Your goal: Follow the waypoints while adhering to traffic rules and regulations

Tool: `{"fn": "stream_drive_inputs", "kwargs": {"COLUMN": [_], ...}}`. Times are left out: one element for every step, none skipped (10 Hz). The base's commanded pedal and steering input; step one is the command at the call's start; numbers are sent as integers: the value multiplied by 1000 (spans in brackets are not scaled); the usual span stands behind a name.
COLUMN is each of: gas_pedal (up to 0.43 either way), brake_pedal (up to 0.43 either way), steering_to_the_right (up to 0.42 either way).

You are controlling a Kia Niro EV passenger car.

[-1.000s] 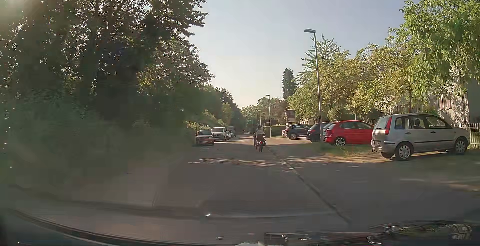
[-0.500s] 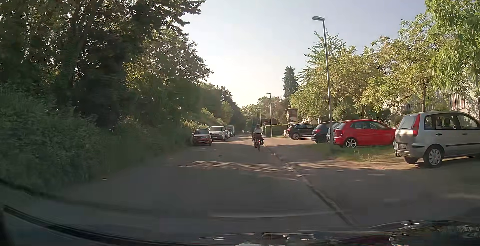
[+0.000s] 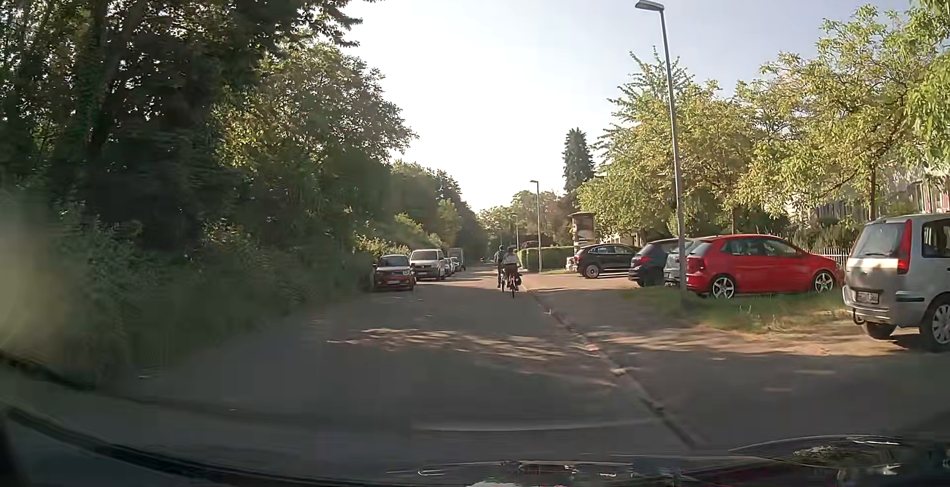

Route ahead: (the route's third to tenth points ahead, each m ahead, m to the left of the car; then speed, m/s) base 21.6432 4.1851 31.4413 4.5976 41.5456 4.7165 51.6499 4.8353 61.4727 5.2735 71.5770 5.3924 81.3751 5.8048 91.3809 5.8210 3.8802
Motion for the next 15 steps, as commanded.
{"fn": "stream_drive_inputs", "kwargs": {"gas_pedal": [59, 59, 59, 59, 59, 59, 59, 59, 59, 59, 59, 59, 59, 59, 59], "brake_pedal": [0, 0, 0, 0, 0, 0, 0, 0, 0, 0, 0, 0, 0, 0, 0], "steering_to_the_right": [-5, -5, -5, -5, -5, -5, -5, -5, -5, -4, -6, -6, -5, -2, -1]}}
